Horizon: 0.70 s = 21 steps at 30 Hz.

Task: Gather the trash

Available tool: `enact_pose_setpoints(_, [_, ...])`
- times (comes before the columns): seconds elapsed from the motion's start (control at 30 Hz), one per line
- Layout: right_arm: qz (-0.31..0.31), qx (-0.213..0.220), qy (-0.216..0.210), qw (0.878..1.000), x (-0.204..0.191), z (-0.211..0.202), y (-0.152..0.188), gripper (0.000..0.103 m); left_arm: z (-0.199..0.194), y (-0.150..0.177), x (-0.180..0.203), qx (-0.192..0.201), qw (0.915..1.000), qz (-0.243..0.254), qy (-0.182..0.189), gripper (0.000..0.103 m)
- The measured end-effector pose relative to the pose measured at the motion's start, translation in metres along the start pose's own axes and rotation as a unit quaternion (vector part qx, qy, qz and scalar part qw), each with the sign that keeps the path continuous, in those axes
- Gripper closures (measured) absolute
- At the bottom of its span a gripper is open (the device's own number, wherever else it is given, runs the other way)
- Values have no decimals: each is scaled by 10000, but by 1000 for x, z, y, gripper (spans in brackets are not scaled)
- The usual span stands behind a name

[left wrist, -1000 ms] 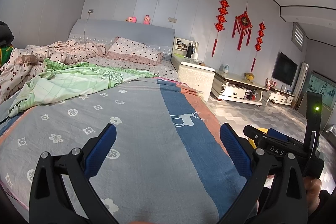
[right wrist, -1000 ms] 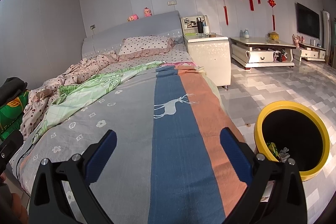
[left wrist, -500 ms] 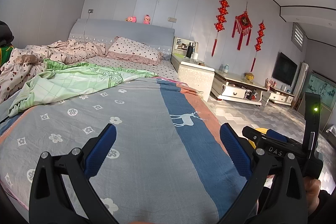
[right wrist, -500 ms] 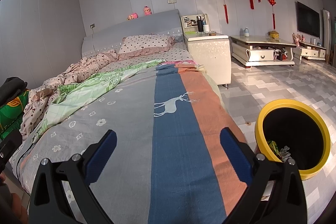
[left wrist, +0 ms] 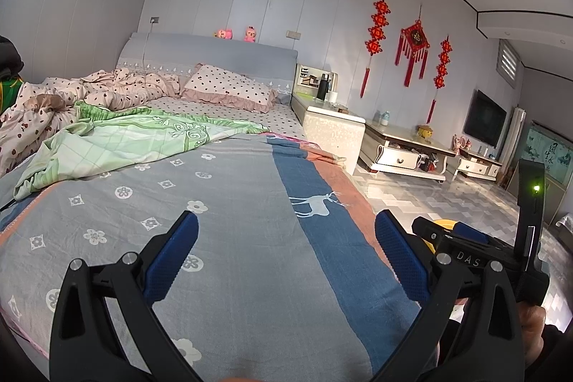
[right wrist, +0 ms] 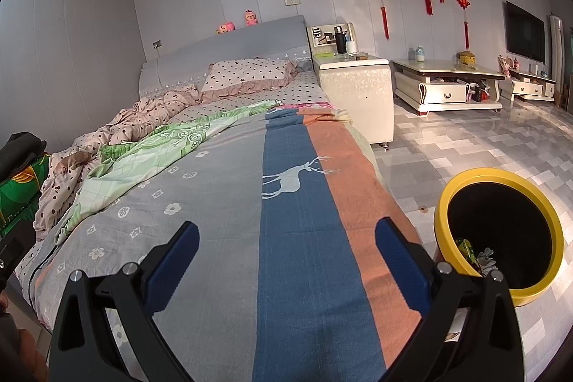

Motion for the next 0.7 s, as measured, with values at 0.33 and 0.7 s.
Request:
enact_pose_setpoints(0.33, [25, -26, 22, 10000, 1, 1, 0, 8, 0, -1, 1, -8, 10000, 7, 3, 8])
enact_pose_setpoints(0.7, [32, -40, 18, 10000, 1, 2, 0, 8, 0, -3, 2, -12, 10000, 2, 17, 8])
Point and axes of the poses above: each gripper's, at about its wrist camera, not at the fingertips, and z roughly the way its jaws point, x to its right, y to its underside, the point moved 5 cm from there along z, roughly the way its jaws point, and after that the axes turned 15 degrees about x, right-handed, at the moved point
